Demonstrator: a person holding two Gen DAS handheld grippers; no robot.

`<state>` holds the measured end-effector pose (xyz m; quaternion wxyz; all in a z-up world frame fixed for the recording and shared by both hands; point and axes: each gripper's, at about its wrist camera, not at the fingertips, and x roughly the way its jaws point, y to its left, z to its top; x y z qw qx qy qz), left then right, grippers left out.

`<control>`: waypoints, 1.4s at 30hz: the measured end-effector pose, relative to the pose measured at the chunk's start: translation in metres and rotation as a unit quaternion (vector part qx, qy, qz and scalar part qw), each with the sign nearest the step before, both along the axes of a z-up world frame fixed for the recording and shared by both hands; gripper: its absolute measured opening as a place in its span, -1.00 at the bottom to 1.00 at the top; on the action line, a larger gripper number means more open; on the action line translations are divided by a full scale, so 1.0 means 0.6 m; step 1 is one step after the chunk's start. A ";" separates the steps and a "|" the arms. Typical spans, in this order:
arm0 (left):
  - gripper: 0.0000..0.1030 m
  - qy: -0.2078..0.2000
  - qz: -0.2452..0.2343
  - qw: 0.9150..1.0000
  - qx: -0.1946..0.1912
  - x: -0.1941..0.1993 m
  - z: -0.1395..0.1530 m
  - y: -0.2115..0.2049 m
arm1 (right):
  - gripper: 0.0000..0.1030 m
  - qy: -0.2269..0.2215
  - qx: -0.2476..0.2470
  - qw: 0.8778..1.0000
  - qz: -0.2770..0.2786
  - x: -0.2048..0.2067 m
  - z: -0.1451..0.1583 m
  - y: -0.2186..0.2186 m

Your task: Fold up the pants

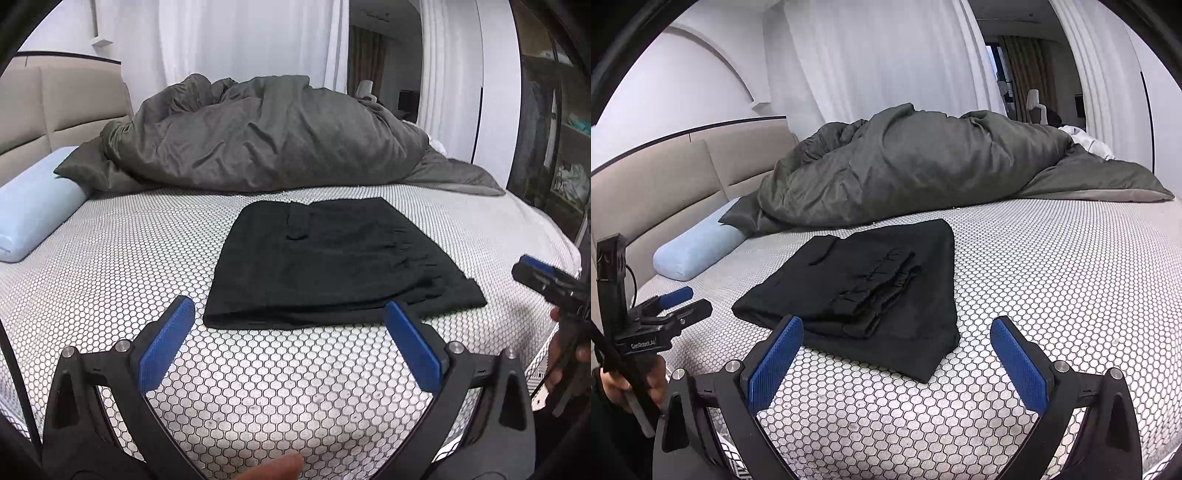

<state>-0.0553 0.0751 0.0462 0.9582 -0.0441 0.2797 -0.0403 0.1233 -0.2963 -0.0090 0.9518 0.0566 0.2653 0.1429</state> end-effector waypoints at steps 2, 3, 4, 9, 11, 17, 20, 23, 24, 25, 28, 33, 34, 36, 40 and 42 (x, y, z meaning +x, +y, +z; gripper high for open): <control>0.99 -0.004 0.003 1.000 -0.010 0.001 0.003 0.005 | 0.99 -0.003 -0.002 1.000 0.006 -0.001 0.002 0.007; 0.99 -0.005 0.005 1.000 -0.015 0.001 0.003 0.007 | 0.99 -0.004 -0.004 1.000 0.008 -0.001 0.002 0.009; 0.99 -0.004 0.006 1.000 -0.017 0.003 0.003 0.010 | 0.99 -0.008 -0.008 1.000 0.011 -0.003 0.004 0.014; 0.99 -0.006 0.007 1.000 -0.024 0.005 0.005 0.014 | 0.99 -0.021 -0.028 0.999 0.020 -0.013 0.005 0.031; 0.99 -0.011 0.009 1.000 -0.019 0.002 0.005 0.014 | 0.99 -0.021 -0.033 0.999 0.021 -0.013 0.004 0.034; 0.99 -0.010 0.009 1.000 -0.013 0.001 0.004 0.012 | 0.99 -0.024 -0.037 0.999 0.022 -0.013 0.003 0.037; 0.99 -0.010 0.008 1.000 -0.008 0.001 0.003 0.010 | 0.99 -0.022 -0.041 0.999 0.022 -0.012 0.001 0.038; 0.99 -0.012 0.007 1.000 -0.007 0.001 0.004 0.011 | 0.99 -0.021 -0.043 0.999 0.023 -0.011 0.000 0.039; 0.99 -0.012 0.007 1.000 -0.008 0.002 0.004 0.012 | 0.99 -0.022 -0.044 0.999 0.022 -0.012 0.000 0.039; 0.99 -0.012 0.007 1.000 -0.008 0.002 0.004 0.013 | 0.99 -0.021 -0.045 0.999 0.023 -0.011 0.000 0.039; 0.99 -0.012 0.008 1.000 -0.009 0.003 0.003 0.015 | 0.99 -0.021 -0.046 0.998 0.024 -0.011 -0.001 0.037; 0.99 -0.010 0.008 1.000 -0.009 0.004 0.002 0.017 | 0.99 -0.020 -0.050 0.998 0.025 -0.011 -0.002 0.037; 0.99 -0.011 0.008 1.000 -0.008 0.004 0.001 0.017 | 0.99 -0.020 -0.050 0.998 0.025 -0.011 -0.002 0.038; 0.99 -0.011 0.008 1.000 -0.007 0.004 0.002 0.018 | 0.99 -0.020 -0.051 0.998 0.024 -0.011 -0.002 0.039; 0.99 -0.010 0.008 1.000 -0.007 0.005 0.001 0.019 | 0.99 -0.020 -0.051 0.998 0.024 -0.011 -0.002 0.038; 0.99 -0.011 0.008 1.000 -0.005 0.005 0.001 0.018 | 0.99 -0.020 -0.051 0.998 0.025 -0.011 -0.002 0.039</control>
